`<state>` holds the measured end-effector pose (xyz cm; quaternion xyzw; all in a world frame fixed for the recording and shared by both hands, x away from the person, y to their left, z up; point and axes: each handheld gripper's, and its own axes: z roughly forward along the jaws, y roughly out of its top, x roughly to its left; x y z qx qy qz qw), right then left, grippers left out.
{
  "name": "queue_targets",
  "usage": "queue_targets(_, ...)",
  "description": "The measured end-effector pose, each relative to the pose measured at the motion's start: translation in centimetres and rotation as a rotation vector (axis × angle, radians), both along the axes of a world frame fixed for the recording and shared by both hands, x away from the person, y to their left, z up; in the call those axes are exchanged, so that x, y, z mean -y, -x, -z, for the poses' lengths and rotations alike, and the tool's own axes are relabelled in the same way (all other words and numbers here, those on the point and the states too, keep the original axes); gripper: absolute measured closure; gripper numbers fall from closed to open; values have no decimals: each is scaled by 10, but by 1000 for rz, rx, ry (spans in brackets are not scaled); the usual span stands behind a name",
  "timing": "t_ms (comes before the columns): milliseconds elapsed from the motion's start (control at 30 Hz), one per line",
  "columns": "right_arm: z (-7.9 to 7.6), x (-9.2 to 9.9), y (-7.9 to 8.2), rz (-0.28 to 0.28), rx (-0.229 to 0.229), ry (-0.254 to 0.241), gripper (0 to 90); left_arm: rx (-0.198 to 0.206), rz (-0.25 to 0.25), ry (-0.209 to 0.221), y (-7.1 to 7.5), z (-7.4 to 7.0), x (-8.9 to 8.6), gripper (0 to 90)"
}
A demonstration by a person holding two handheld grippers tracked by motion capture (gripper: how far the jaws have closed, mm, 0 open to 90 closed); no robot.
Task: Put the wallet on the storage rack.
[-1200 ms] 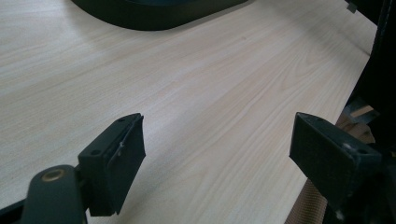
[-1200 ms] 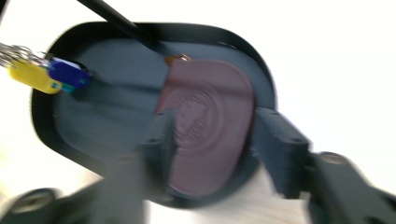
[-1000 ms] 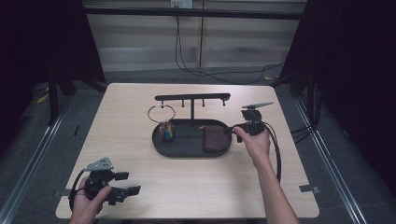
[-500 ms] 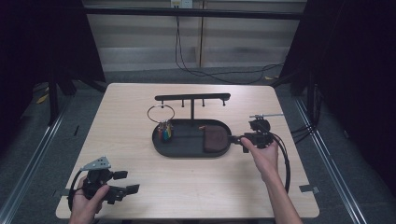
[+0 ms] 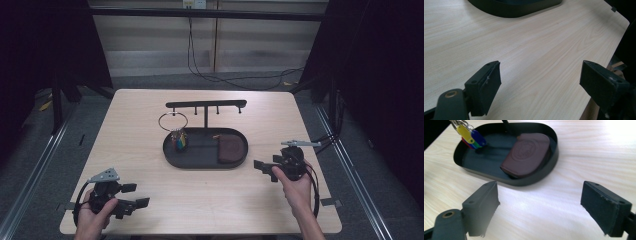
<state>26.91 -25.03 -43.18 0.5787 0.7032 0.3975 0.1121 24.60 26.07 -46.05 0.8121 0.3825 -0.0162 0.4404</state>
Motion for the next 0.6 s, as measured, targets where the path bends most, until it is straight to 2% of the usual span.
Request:
queue_targets(67, 2, 2, 12, -3, 7, 14, 149, 2, -1, -1, 0, 0, -1, 170)
queue_targets(100, 2, 2, 12, -3, 7, 14, 149, 2, -1, -1, 0, 0, -1, 170)
queue_targets(167, 4, 3, 21, -3, 10, 52, 152, 3, -4, 3, 0, -1, -1, 170)
queue_targets(233, 6, 5, 29, 1, 10, 53, 152, 2, -3, 1, 0, -1, -1, 170)
queue_targets(333, 12, 9, 45, 19, 30, 82, 158, 7, -7, 6, 0, -1, -2, 170)
queue_targets(400, 19, 12, 50, 43, 45, 71, 162, 7, -10, 5, 0, -1, -2, 170)
queue_targets(600, 28, 13, 55, 56, 27, 52, 166, 14, -2, 9, 0, -3, -1, 170)
